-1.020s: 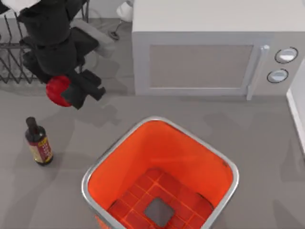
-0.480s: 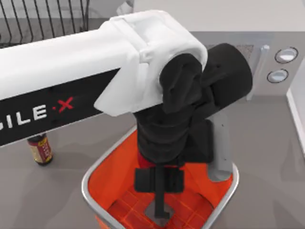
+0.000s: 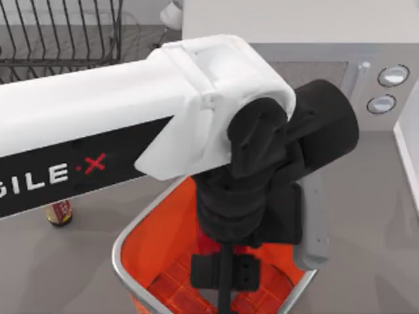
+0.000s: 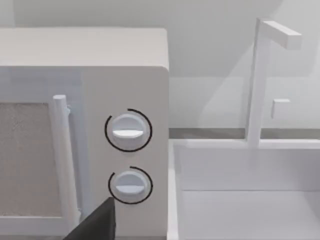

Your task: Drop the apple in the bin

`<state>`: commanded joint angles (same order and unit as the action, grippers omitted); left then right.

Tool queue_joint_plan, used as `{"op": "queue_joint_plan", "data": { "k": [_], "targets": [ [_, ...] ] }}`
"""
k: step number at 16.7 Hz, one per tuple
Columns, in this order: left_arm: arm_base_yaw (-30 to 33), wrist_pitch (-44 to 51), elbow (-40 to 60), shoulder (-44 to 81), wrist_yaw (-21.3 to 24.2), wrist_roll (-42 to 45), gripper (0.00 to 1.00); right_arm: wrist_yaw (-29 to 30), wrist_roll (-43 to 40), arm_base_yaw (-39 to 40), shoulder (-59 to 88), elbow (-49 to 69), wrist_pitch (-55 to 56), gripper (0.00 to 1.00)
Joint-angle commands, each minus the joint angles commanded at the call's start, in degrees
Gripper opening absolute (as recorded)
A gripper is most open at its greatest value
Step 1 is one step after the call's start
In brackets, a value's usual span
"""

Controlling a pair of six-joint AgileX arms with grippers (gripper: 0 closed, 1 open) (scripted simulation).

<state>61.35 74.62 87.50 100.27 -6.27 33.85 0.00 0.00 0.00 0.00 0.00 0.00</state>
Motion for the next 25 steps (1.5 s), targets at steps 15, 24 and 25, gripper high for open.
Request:
{"op": "queue_joint_plan", "data": {
  "k": [15,24,25],
  "targets": [
    [-0.8,-14.8,-12.9,1.8,0.8,1.1,0.23,0.0,0.0,0.0,0.0,0.0,0.0,1.00],
    [-0.8,-14.8,-12.9,1.8,0.8,1.1,0.90,0.0,0.0,0.0,0.0,0.0,0.0,1.00],
    [-0.8,-14.8,-12.9,1.8,0.8,1.1,0.98,0.0,0.0,0.0,0.0,0.0,0.0,1.00]
  ]
}}
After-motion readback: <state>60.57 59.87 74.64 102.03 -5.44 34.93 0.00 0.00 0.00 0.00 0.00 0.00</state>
